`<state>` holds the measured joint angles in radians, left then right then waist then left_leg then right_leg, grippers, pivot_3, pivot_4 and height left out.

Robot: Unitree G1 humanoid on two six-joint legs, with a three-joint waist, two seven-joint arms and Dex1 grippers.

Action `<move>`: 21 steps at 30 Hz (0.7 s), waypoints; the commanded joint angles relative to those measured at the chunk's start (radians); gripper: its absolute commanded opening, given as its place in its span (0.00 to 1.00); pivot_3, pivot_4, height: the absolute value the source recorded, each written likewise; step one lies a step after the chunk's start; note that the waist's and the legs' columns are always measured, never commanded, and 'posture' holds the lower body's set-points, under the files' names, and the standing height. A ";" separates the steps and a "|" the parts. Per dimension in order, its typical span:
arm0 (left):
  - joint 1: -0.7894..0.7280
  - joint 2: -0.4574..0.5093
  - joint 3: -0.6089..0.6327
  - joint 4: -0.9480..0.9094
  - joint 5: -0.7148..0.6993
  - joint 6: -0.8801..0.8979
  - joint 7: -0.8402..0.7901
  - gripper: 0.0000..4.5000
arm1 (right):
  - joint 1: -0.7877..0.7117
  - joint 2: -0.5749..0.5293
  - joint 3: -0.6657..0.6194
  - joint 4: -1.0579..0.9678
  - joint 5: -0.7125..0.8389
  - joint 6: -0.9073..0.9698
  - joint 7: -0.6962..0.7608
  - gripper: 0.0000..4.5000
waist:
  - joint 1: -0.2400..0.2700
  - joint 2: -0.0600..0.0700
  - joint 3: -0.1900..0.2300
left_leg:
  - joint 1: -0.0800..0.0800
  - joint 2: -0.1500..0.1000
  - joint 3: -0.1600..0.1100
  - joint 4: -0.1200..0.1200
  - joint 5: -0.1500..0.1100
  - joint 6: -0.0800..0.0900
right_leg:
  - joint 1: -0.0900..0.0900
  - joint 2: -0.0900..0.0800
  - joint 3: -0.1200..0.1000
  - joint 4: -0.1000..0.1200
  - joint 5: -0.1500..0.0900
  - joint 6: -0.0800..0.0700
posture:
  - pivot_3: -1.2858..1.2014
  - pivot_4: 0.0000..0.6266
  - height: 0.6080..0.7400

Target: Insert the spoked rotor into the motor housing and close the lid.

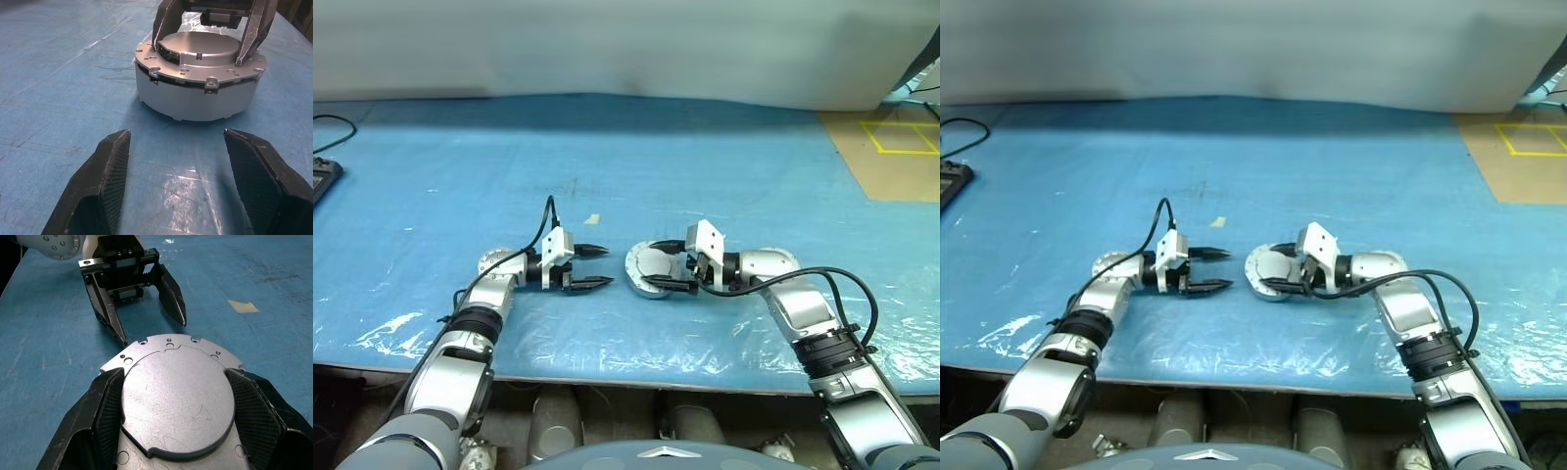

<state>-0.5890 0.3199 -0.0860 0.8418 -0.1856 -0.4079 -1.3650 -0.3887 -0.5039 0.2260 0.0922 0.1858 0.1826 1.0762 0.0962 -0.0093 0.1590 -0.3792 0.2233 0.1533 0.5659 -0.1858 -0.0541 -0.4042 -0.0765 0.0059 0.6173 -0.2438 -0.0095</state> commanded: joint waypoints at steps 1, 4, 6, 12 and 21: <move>0.001 0.007 0.005 -0.028 -0.003 -0.009 0.001 0.71 | 0.000 -0.012 0.025 0.033 -0.038 -0.006 0.002 0.66 | 0.000 0.000 0.000 | 0.000 0.000 0.000 0.000 0.000 0.000 | 0.000 0.000 0.000 0.000 0.000 0.000 | 0.52 0.24 1.00; 0.000 0.006 0.006 -0.027 -0.003 -0.009 0.002 0.71 | -0.011 -0.011 0.038 0.059 -0.063 -0.011 -0.014 0.66 | -0.001 0.000 0.000 | 0.001 0.000 0.000 0.000 0.000 0.000 | 0.001 0.000 0.000 0.000 0.000 0.000 | 0.52 0.24 1.00; 0.001 0.005 0.006 -0.027 -0.003 -0.008 0.003 0.71 | -0.017 -0.010 0.046 0.078 -0.077 -0.014 -0.021 0.66 | -0.002 0.000 0.000 | 0.003 0.000 0.000 0.000 0.000 0.000 | 0.002 0.000 0.000 0.000 0.000 0.000 | 0.52 0.24 1.00; 0.002 0.006 0.007 -0.028 -0.003 -0.006 0.004 0.71 | -0.020 -0.025 0.081 0.115 -0.128 -0.004 -0.042 0.66 | -0.002 0.000 0.000 | 0.008 0.000 0.002 0.000 0.000 0.000 | 0.006 0.000 0.004 0.000 0.000 -0.001 | 0.52 0.24 1.00; 0.000 0.006 0.007 -0.023 -0.003 -0.007 0.003 0.71 | -0.020 -0.039 0.074 0.114 -0.087 0.049 -0.003 0.66 | -0.001 0.000 0.000 | 0.013 0.000 0.005 -0.001 0.000 0.000 | 0.008 0.000 0.009 0.000 0.000 -0.001 | 0.52 0.24 1.00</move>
<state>-0.5847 0.3199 -0.0859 0.8419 -0.1824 -0.4079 -1.3622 -0.4412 -0.5089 0.2763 0.1409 0.1444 0.1760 1.0748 0.0949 -0.0098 0.1587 -0.3665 0.2228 0.1592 0.5643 -0.1861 -0.0537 -0.3967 -0.0765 0.0151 0.6165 -0.2440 -0.0104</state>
